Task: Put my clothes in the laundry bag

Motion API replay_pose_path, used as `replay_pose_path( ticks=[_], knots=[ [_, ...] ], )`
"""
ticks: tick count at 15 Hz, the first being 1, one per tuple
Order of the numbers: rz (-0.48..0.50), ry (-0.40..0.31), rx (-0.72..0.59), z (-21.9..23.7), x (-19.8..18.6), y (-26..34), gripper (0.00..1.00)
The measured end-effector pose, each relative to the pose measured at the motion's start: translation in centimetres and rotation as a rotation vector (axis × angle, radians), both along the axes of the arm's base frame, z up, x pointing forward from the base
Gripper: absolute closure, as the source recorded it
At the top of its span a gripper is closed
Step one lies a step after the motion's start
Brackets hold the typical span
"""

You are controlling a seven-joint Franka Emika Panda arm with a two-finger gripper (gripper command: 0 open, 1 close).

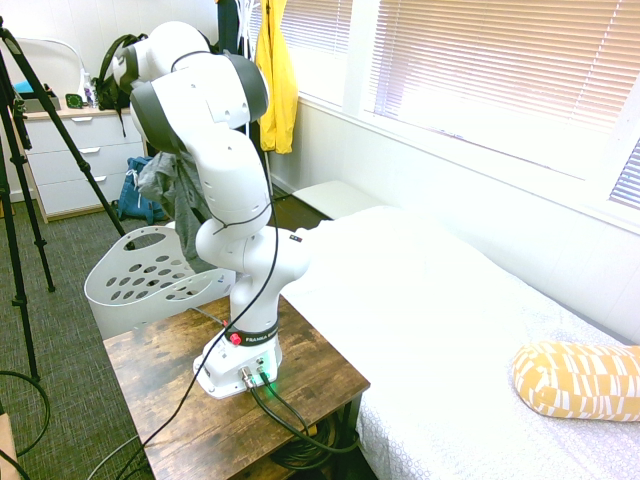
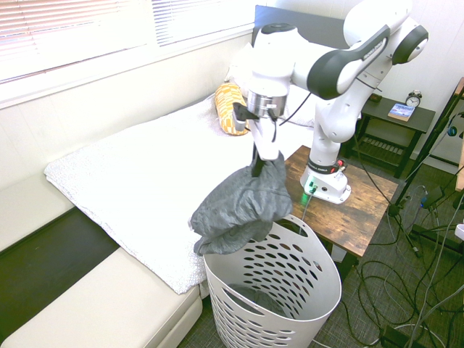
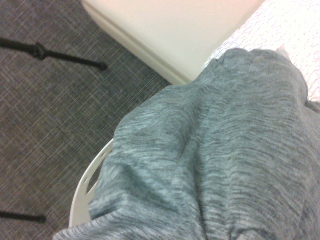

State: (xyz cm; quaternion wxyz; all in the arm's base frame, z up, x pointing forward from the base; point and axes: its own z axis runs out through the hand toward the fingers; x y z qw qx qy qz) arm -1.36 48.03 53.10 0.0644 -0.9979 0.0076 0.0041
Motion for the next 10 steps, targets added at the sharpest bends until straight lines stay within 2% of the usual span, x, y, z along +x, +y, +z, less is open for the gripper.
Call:
replay_pose_path(
  ticks=[3,7,8,10],
  knots=[
    [0.054,0.044,-0.047,-5.1,-6.9,0.3,1.0],
    [0.075,0.096,-0.105,-17.0,-12.1,-0.7,1.0],
    [0.081,0.107,-0.114,-19.3,-12.9,-1.3,0.0],
    [0.094,0.123,-0.139,-21.9,-13.3,-1.9,0.0]
  ],
)
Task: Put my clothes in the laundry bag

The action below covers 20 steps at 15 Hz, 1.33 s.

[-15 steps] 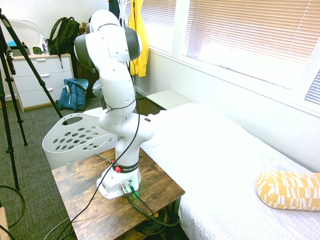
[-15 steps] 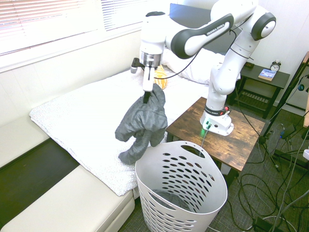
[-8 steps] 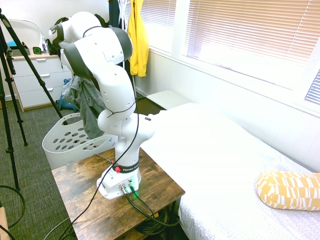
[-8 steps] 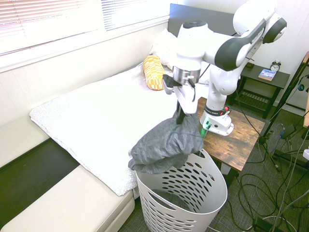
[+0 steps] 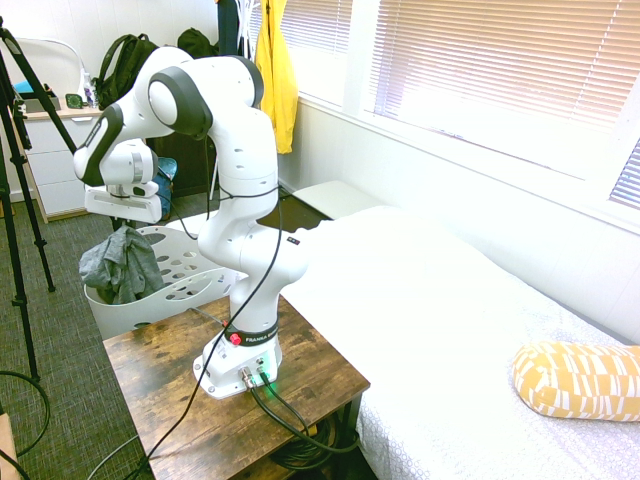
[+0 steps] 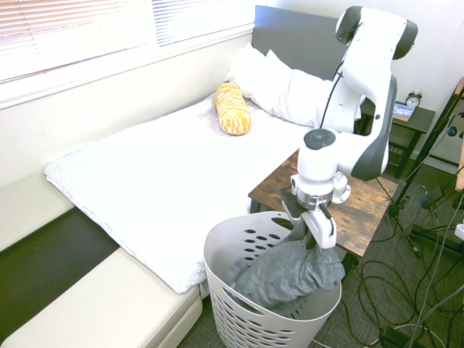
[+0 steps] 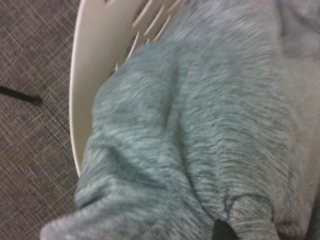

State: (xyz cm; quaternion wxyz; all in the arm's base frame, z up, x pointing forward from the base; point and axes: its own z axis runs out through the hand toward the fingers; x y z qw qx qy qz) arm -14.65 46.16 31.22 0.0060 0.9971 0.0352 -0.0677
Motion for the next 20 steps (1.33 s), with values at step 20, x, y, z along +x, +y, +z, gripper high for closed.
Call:
replay_pose_path(
  ticks=[20],
  knots=[
    [-0.37,-0.117,-0.009,-0.2,41.4,-5.1,0.0]
  ],
)
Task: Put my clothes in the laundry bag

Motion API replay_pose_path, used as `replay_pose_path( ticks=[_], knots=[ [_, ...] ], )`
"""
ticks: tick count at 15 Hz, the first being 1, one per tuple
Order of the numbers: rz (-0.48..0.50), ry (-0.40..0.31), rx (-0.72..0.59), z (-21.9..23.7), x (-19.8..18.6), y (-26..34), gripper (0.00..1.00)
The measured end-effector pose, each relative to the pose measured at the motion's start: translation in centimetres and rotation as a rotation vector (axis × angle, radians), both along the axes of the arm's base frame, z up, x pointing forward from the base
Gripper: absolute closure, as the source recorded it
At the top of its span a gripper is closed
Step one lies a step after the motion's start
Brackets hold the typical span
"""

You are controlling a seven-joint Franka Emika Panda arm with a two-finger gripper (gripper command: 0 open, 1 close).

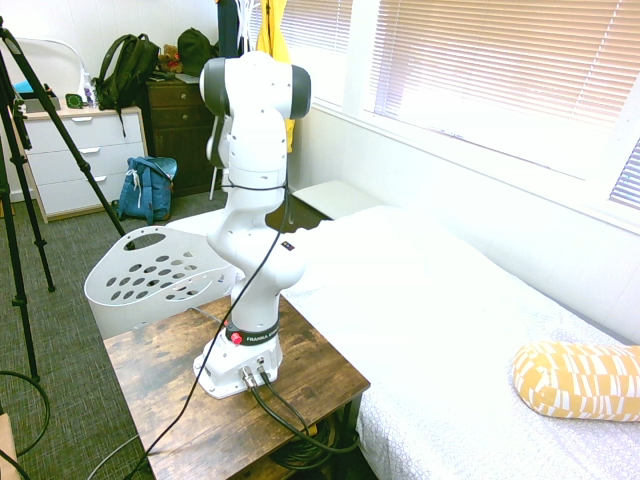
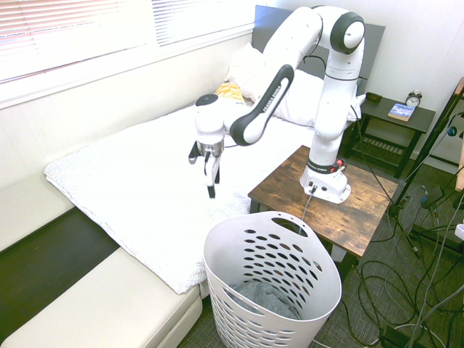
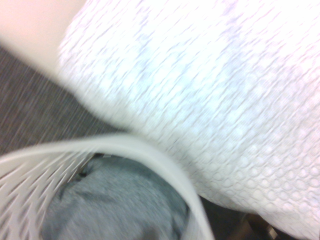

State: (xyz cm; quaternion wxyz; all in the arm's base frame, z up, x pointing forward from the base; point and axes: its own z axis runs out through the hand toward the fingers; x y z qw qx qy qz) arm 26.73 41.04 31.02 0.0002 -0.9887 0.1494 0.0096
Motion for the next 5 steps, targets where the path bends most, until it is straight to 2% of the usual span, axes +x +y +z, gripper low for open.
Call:
replay_pose_path(
  ticks=[3,5],
  knots=[
    [-0.128,-0.011,0.007,1.5,9.7,-10.9,0.0],
    [-0.206,-0.028,-0.003,3.1,12.8,-19.4,0.0]
  ],
)
